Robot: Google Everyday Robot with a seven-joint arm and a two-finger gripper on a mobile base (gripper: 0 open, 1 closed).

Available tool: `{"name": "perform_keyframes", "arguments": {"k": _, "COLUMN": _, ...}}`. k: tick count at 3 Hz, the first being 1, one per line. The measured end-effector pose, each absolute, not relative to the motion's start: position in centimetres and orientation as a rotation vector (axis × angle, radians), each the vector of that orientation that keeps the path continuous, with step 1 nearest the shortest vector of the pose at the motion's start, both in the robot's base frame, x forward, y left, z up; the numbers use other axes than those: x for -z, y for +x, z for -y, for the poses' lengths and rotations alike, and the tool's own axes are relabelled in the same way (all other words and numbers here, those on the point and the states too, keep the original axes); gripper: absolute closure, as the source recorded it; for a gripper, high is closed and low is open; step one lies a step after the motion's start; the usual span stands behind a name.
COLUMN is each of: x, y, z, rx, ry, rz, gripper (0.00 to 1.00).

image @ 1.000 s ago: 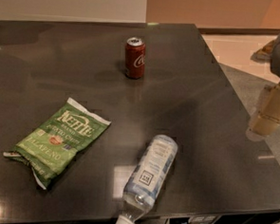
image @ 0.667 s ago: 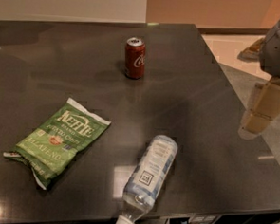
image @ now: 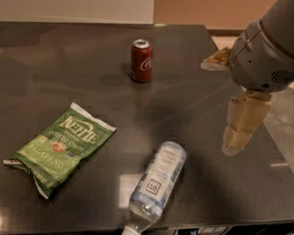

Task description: Move blue plastic bottle near coke can

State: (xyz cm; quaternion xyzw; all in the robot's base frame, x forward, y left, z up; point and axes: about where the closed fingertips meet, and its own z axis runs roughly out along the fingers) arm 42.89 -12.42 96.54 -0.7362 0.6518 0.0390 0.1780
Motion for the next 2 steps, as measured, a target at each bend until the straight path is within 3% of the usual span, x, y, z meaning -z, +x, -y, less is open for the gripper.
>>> {"name": "perform_keyframes", "arguments": {"k": 2, "x": -92.1, "y": 39.3, "z": 6.3, "rx": -0.214, "ry": -2.459, "rz": -1.422, "gripper": 0.00}}
